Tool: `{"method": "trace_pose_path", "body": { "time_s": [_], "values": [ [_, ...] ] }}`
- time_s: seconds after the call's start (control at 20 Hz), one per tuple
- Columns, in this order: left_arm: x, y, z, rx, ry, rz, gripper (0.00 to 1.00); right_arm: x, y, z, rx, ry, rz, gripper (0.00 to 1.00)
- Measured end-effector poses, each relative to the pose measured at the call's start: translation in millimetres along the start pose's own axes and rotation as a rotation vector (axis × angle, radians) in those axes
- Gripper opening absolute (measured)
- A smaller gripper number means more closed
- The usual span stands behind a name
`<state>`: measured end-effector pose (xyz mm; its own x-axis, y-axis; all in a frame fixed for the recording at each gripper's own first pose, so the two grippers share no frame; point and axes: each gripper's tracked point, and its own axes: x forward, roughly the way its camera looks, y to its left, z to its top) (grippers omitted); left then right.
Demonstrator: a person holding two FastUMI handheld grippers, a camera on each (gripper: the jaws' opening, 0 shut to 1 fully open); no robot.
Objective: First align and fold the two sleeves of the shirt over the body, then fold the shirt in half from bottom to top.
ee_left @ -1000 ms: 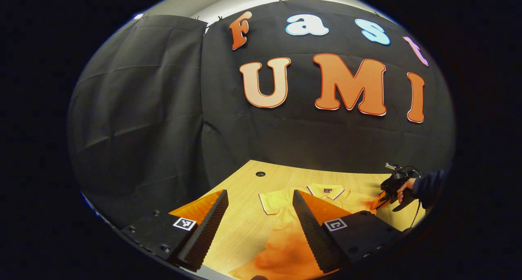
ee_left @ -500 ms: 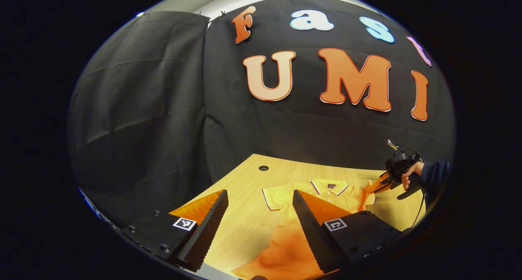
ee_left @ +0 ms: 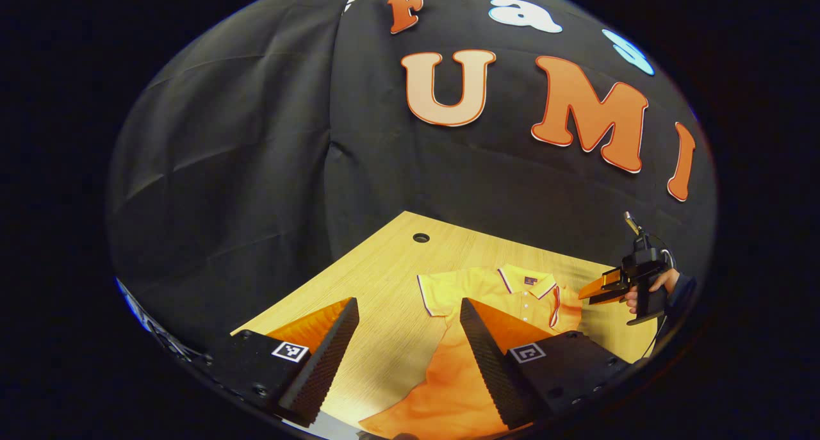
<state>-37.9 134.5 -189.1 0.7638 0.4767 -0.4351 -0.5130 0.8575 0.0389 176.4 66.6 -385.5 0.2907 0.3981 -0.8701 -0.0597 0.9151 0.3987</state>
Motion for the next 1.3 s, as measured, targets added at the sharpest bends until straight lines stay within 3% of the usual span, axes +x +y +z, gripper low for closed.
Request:
{"method": "trace_pose_path", "body": {
  "time_s": [0.2,0.5,0.7,0.9,1.3],
  "values": [
    [58,3,-4,-0.046,0.125,-0.062,0.98,-16,0,-24,0.082,-0.041,-0.014,0.81],
    [143,11,-24,-0.064,0.436,-0.168,0.98,-61,-10,-48,0.158,-0.174,-0.142,0.91],
    [196,-8,-47,0.038,0.545,-0.203,0.98,-97,-9,-66,0.214,-0.267,-0.205,0.92],
    [231,-24,-48,0.063,0.651,-0.247,0.97,-130,-5,-93,0.24,-0.36,-0.275,0.92],
    [299,-33,-87,0.079,0.829,-0.18,0.95,-167,13,-144,0.225,-0.449,-0.338,0.93]
  ]
}}
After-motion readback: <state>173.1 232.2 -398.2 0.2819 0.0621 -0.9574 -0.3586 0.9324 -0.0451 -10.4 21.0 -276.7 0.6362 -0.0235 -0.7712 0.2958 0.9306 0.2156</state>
